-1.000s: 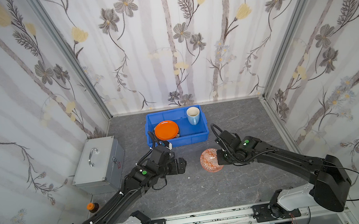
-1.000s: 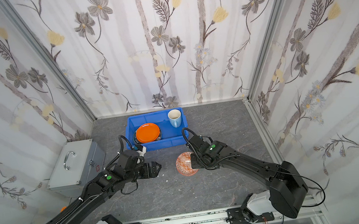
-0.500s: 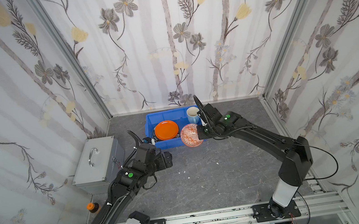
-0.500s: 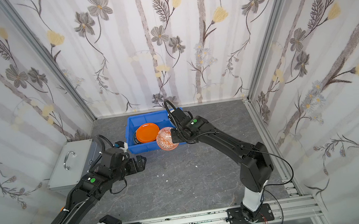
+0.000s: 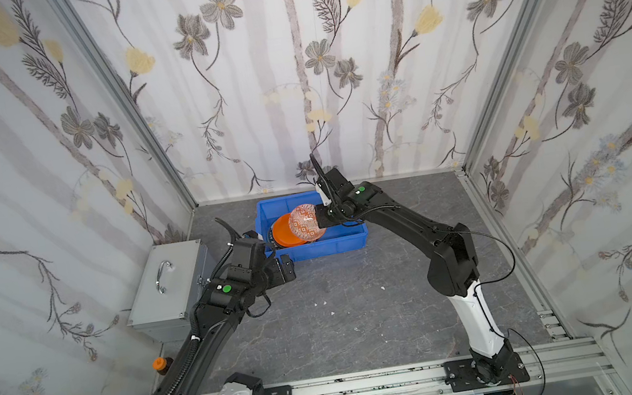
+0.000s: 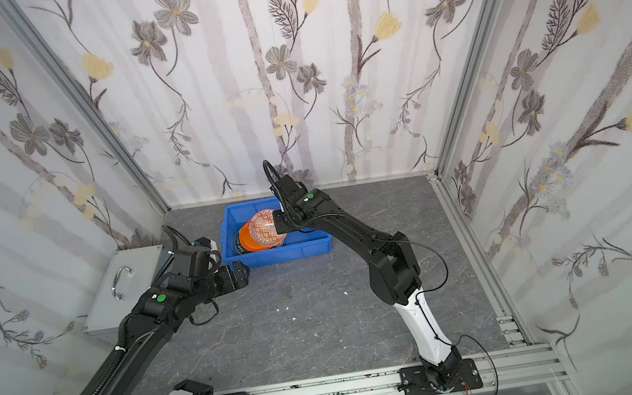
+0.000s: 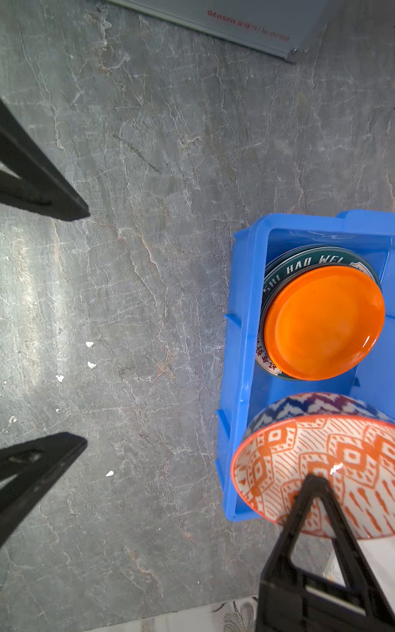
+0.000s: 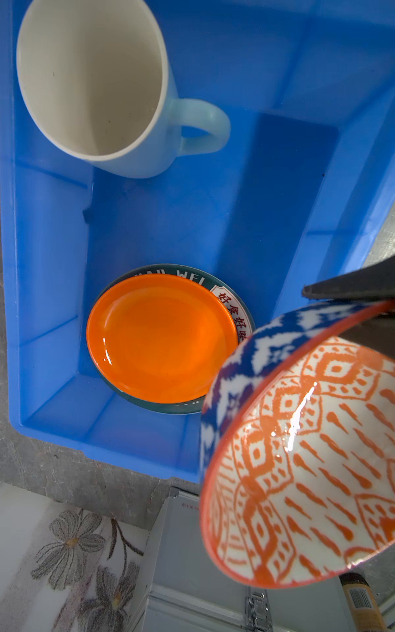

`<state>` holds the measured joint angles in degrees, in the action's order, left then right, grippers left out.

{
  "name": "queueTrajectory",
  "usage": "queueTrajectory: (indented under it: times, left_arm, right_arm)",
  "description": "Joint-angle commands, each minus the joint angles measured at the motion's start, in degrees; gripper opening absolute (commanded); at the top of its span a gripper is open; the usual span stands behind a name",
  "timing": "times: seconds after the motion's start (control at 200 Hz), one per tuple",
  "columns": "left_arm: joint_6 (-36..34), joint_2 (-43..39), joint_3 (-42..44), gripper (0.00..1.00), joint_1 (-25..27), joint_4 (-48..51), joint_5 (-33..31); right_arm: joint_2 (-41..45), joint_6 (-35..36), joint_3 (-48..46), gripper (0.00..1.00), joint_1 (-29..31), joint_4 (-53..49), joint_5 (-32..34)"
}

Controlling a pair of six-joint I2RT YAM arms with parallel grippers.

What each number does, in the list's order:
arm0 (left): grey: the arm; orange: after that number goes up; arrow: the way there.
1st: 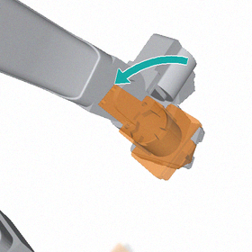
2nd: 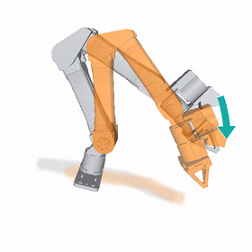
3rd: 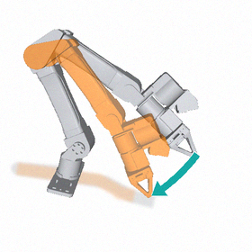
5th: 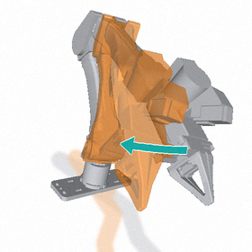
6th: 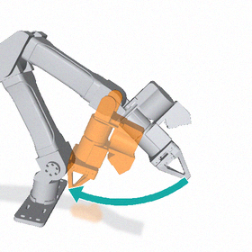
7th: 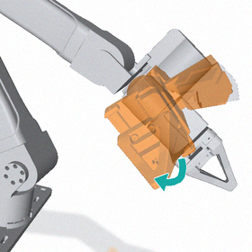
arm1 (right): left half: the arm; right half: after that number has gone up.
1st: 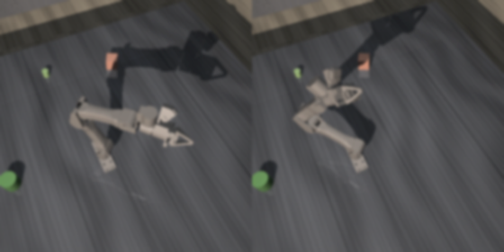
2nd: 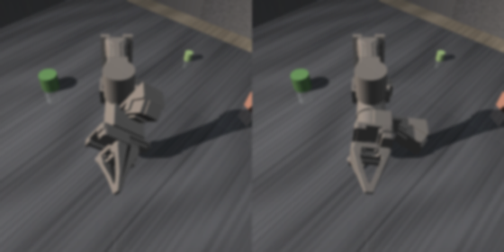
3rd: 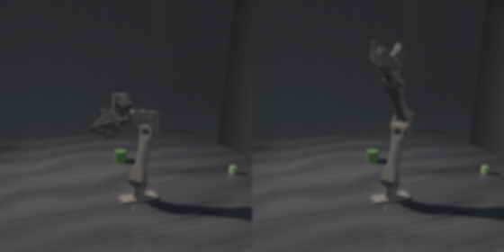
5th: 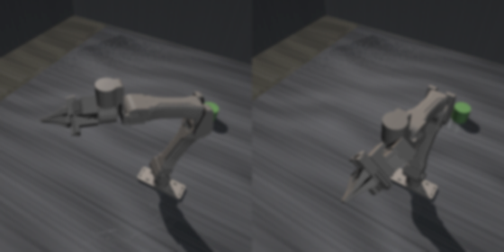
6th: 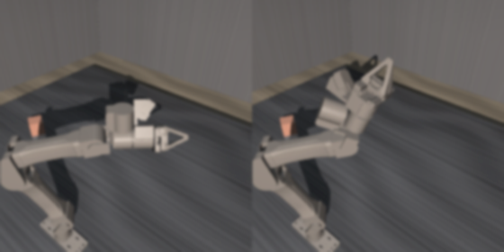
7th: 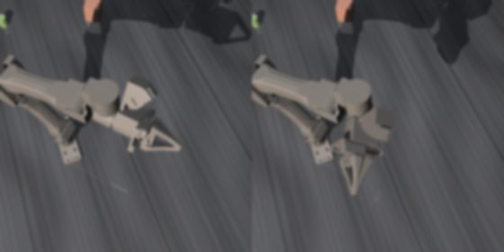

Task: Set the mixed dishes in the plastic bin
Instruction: 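Lower the patterned bowl onto the orange plate in the bin with the right gripper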

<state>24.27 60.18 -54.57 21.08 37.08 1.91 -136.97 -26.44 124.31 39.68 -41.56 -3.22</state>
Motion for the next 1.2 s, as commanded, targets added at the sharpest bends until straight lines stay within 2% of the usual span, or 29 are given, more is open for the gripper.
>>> queueTrajectory:
  times: [0.0, 0.32, 0.619, 0.759, 1.194]
  left_arm:
    - [-0.5, 1.1, -1.0, 1.0, -0.9, -0.4, 0.5]
    - [-0.5, 3.5, -1.7, 1.0, -2.2, -0.9, 1.3]
    - [-0.1, 4.6, -1.6, 1.0, -2.5, -1.6, 1.7]
    - [0.1, 5.2, -1.4, 1.0, -2.6, -2.0, 1.7]
    - [0.5, 7.3, -1.0, 1.0, -2.7, -4.2, 3.4]
  right_arm:
    - [-2.2, 1.1, 0.8, 0.02, -0.3, 8.3, -3.2]
    - [-9.9, -0.9, 2.4, 0.02, -1.4, 21.5, -8.2]
    - [-16.8, -3.7, 9.7, 0.04, -3.1, 24.1, -10.7]
    - [-19.4, -3.9, 13.5, 0.05, -3.6, 21.6, -11.5]
    - [-20.9, -2.9, 13.8, 0.07, -3.4, 18.9, -12.7]
